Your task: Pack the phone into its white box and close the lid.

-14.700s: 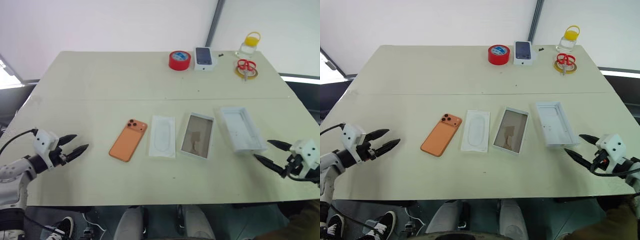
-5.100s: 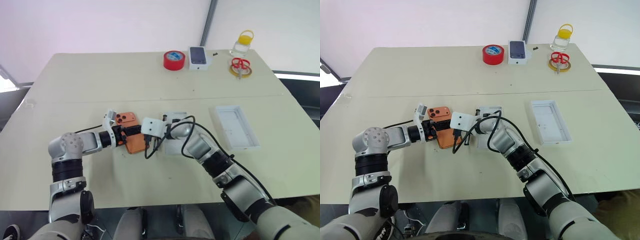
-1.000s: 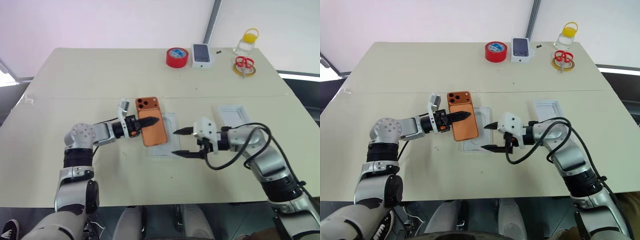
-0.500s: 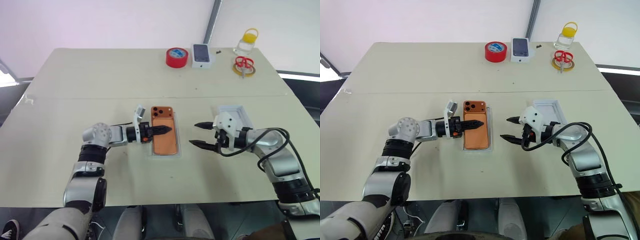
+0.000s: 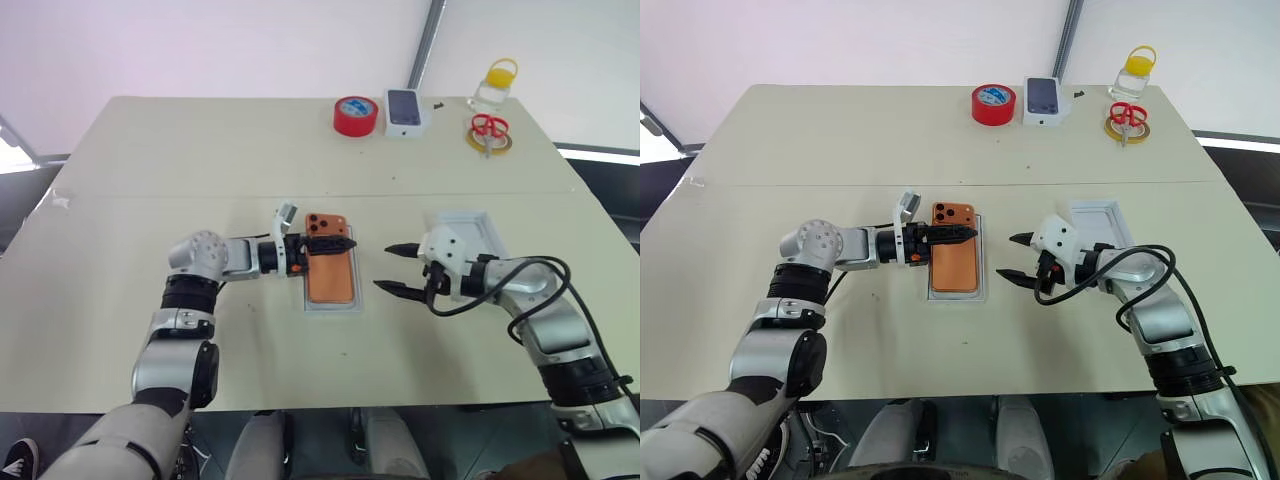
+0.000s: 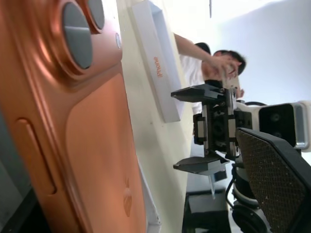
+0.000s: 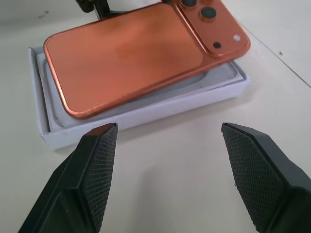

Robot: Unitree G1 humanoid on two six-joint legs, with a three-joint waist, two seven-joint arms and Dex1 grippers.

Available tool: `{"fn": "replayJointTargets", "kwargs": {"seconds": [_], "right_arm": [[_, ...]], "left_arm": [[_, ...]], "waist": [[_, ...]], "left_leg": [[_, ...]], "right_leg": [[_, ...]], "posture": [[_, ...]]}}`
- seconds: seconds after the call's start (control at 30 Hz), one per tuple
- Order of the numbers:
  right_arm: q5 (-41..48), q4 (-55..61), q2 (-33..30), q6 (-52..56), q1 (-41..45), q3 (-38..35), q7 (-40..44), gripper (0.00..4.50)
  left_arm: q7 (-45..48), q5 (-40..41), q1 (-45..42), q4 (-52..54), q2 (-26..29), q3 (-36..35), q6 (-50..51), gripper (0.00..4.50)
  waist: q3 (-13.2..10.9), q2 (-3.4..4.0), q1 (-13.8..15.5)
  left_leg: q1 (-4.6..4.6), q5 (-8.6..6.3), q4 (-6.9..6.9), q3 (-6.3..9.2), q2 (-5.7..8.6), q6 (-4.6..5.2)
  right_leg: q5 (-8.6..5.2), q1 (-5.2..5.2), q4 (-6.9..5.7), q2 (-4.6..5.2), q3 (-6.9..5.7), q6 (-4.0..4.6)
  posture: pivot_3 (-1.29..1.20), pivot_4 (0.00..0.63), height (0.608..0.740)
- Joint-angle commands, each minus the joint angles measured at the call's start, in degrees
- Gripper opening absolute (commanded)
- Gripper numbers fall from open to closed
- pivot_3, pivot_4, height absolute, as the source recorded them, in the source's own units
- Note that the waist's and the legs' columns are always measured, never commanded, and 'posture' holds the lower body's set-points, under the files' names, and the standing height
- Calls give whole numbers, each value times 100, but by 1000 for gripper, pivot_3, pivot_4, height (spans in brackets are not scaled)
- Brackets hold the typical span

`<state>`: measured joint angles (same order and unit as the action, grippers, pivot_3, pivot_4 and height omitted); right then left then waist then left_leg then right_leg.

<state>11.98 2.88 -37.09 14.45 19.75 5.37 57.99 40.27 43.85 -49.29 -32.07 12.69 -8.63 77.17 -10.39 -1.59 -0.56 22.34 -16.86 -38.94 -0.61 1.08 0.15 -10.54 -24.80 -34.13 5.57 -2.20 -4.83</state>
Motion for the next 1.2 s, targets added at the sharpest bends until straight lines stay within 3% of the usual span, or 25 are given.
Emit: {"fn": "replayJointTargets", "kwargs": {"seconds": [0.03, 0.37, 0.67, 0.87, 1.2], "right_arm": [[-29, 0, 17, -163, 118, -29, -40, 3580], [-30, -4, 76, -222, 141, 30, -58, 3580], [-89, -51, 137, -286, 193, 80, -99, 3580], [-140, -83, 154, -311, 175, 99, -111, 3580], [-209, -138, 224, -318, 252, 140, -113, 3580]], "left_arm": [[-320, 47, -185, 59, 10, -299, 364, 4361], [-1088, -218, -366, 129, 82, -471, 914, 4361], [-627, -148, -262, 550, 300, 26, 1235, 4361], [-54, -423, -289, 537, 543, 710, 589, 4361], [79, -313, -490, 616, 682, 485, 824, 4361]], "waist": [[0, 0, -2], [0, 0, -18], [1, 2, -9], [1, 3, -6], [1, 3, -14]], "left_leg": [[0, 0, 0, 0, 0, 0], [-2, 0, -2, 0, 0, -1], [-3, 0, -2, 0, 1, -3], [-3, 1, -2, 1, 0, -4], [-3, 0, -3, 1, 0, -3]], "right_leg": [[0, 0, 0, 0, 0, 0], [0, 1, -4, 0, 0, -1], [0, 1, -5, -1, 0, -1], [0, 1, -5, -1, 1, 0], [0, 1, -5, -1, 1, 0]], "posture": [[0, 150, 740], [0, 150, 740], [0, 150, 740], [0, 150, 740], [0, 150, 740]]}}
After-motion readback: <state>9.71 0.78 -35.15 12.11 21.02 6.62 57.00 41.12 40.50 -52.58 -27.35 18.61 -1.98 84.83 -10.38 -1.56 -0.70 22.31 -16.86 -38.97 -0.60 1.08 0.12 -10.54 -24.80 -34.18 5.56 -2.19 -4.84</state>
